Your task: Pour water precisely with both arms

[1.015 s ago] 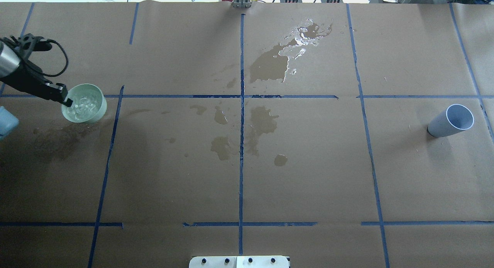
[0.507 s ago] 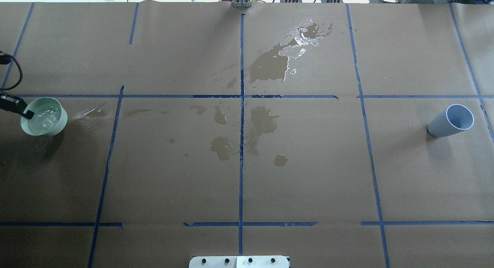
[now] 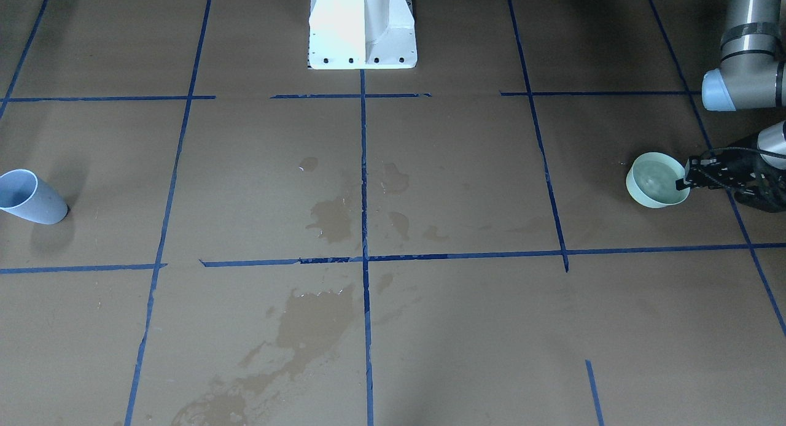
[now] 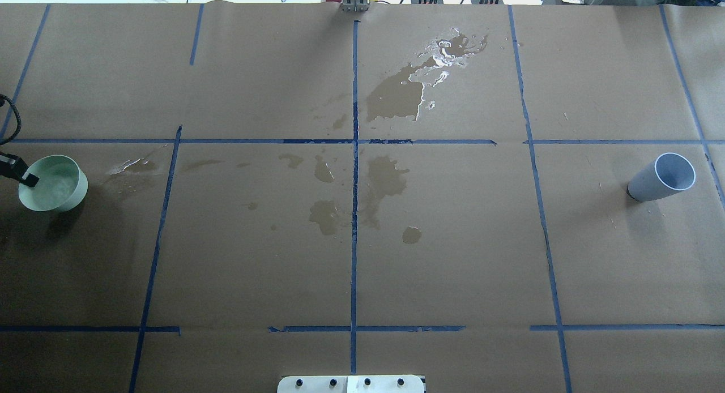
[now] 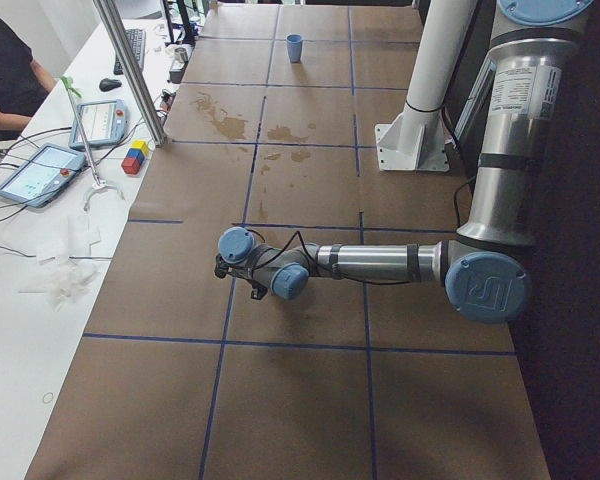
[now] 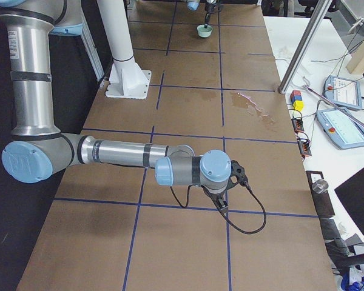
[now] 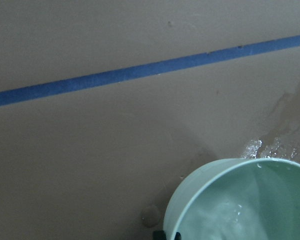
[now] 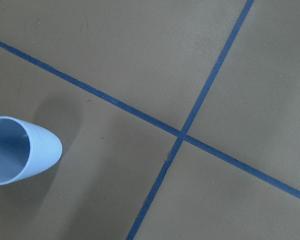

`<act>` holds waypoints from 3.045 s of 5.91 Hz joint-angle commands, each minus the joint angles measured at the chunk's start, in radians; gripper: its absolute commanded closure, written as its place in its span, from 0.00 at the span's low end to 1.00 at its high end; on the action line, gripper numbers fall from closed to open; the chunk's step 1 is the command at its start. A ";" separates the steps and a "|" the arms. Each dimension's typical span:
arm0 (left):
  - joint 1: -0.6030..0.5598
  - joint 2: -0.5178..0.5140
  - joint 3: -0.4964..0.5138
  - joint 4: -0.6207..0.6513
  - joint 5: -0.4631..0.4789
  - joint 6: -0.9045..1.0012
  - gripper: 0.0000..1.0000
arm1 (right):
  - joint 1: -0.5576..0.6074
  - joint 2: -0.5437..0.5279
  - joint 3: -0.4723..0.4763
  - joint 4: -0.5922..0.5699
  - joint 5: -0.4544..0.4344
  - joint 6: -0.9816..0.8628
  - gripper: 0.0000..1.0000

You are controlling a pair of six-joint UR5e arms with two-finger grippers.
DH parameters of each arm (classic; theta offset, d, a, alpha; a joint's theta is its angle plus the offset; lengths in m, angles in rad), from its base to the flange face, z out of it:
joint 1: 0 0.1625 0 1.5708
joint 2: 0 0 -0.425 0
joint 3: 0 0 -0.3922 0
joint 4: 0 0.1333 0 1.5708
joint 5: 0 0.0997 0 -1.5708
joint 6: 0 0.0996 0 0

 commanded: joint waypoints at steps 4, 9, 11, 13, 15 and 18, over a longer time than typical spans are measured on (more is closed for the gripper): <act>-0.010 0.004 -0.053 -0.003 0.003 0.000 0.00 | 0.000 0.001 0.006 0.000 0.000 0.000 0.00; -0.359 -0.010 -0.165 0.335 0.113 0.236 0.00 | -0.032 0.013 0.005 -0.002 -0.060 0.002 0.00; -0.402 -0.015 -0.198 0.593 0.126 0.516 0.00 | -0.043 -0.006 0.003 -0.006 -0.055 0.021 0.00; -0.461 0.019 -0.261 0.677 0.117 0.588 0.00 | -0.041 -0.009 0.000 -0.027 -0.048 0.025 0.00; -0.458 0.051 -0.282 0.730 0.143 0.583 0.00 | -0.041 -0.029 0.003 -0.015 -0.049 0.017 0.00; -0.453 0.100 -0.288 0.660 0.140 0.586 0.00 | -0.045 -0.050 0.139 -0.184 -0.038 0.035 0.00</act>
